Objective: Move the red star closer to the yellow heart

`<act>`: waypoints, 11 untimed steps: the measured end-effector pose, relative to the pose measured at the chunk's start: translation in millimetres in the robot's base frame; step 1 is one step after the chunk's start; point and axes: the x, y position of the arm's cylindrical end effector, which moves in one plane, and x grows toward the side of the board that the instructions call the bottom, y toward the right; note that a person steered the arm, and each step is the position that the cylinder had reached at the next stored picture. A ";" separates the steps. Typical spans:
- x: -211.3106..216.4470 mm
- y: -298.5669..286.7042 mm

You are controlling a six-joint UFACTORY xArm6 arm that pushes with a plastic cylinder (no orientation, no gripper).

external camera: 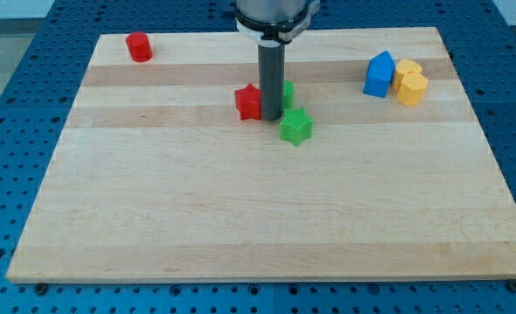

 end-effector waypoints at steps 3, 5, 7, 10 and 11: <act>-10.6 -46.0; -45.0 -51.2; -58.5 -82.0; -54.1 -150.0; -54.0 -169.3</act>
